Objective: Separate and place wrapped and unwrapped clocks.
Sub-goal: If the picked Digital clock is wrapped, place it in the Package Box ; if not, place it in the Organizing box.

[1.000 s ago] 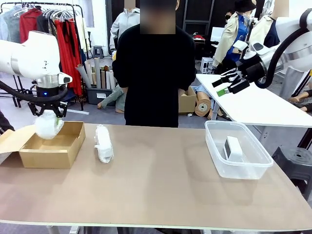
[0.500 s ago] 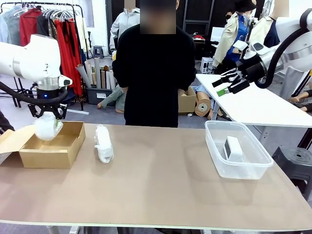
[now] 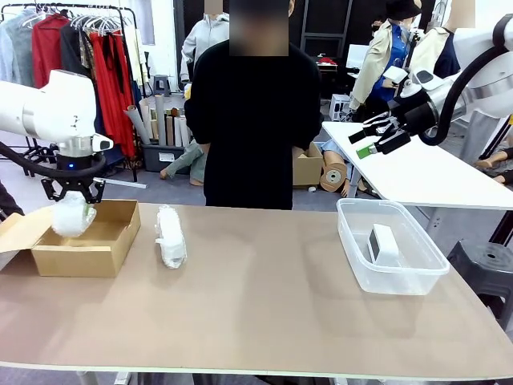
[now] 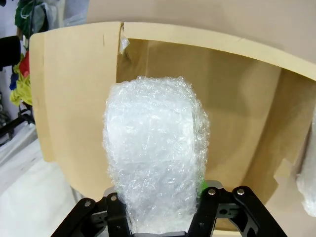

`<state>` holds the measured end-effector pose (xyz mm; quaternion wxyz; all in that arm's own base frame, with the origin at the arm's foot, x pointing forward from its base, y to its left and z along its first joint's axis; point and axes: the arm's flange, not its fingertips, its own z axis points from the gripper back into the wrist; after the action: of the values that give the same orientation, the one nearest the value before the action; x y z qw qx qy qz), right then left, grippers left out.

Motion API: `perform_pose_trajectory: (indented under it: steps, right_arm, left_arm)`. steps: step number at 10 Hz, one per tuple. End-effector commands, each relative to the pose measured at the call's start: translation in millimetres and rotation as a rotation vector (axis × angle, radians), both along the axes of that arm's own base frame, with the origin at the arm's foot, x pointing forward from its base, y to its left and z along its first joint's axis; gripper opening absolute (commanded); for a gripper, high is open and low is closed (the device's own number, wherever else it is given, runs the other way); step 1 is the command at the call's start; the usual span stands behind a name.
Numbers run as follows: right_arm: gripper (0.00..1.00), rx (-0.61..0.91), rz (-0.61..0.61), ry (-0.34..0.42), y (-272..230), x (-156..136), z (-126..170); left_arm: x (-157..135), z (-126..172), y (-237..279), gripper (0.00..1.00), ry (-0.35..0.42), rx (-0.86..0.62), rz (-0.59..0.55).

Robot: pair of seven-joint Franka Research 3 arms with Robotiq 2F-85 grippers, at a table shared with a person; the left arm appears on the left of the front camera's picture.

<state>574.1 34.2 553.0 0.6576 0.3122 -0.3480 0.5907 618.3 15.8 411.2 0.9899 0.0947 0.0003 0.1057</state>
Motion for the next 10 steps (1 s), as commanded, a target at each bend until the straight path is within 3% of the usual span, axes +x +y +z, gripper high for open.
perform_pose_trajectory:
  steps: [1,5,10]
  right_arm:
    - [1.00,0.000,-0.002,-0.005,0,0,2]
    - [1.00,0.000,-0.002,-0.005,0,0,2]
    - [1.00,0.000,-0.002,-0.005,0,0,2]
  left_arm:
    - [5,-3,0,0.00,-0.002,0.047,-0.035]
    - [5,-14,-2,0.00,0.018,0.033,-0.128]
    - [18,-27,2,0.00,0.049,-0.003,-0.155]
